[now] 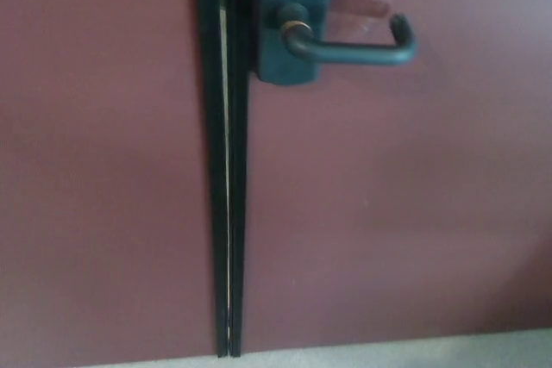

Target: The robot walks towards the door handle and put its right hand on it and twist the handle

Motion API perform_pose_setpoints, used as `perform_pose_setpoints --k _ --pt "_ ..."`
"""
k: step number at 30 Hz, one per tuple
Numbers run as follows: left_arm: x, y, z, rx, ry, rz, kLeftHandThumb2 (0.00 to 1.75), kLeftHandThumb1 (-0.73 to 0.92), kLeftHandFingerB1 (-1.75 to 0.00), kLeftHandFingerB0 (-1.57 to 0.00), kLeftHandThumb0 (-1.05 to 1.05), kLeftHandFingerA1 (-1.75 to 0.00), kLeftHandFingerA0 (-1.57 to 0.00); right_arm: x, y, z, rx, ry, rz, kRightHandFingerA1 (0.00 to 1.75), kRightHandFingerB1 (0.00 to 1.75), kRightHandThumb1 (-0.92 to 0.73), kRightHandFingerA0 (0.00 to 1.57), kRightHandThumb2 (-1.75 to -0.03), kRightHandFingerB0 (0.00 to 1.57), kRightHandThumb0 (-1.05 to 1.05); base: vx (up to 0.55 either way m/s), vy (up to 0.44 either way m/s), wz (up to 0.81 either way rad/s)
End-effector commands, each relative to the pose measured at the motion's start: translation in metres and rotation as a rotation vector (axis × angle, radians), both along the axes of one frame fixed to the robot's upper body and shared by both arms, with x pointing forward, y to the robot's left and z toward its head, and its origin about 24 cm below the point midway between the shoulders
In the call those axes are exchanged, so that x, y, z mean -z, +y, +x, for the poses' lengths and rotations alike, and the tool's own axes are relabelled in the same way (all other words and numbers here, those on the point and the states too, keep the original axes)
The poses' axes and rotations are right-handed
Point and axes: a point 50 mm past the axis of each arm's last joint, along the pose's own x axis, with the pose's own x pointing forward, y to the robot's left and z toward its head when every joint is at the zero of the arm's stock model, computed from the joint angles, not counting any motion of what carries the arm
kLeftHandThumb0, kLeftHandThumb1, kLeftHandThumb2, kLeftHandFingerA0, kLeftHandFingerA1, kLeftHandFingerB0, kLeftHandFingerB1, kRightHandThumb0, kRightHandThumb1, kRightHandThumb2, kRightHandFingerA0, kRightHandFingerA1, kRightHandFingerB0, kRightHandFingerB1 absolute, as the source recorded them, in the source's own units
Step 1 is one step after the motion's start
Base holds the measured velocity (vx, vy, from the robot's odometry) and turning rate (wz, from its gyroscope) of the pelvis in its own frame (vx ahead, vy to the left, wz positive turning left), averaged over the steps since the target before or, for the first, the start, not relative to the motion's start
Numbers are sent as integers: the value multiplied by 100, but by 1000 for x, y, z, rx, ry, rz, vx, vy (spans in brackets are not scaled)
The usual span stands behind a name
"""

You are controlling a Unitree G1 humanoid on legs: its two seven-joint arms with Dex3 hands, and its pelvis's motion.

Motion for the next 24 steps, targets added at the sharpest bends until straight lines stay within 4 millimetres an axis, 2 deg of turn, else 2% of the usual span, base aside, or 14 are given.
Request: perform_pose_setpoints --k 1,15,17,24 --pt "1 -1 -1 11 10 -2 57 59 -37 -43 -16 -42 -55 1 -2 -2 -4 21 -2 51 46 -50 58 -70 43 -39 111 47 -2" --pt "0 0 0 58 23 30 57 59 -37 -44 -16 -42 -55 1 2 0 -28 13 -2 51 46 -50 58 -71 43 -40 134 1 0" --pt "0 0 0 67 21 36 62 54 -41 -42 -23 -45 -52 0 1 1 -37 14 -4 51 46 -50 58 -71 43 -40 56 35 -9" --pt "-1 0 1 69 25 45 62 54 -41 -43 -23 -46 -53 1 3 2 -49 22 -10 51 46 -51 58 -71 43 -40 45 233 -5"
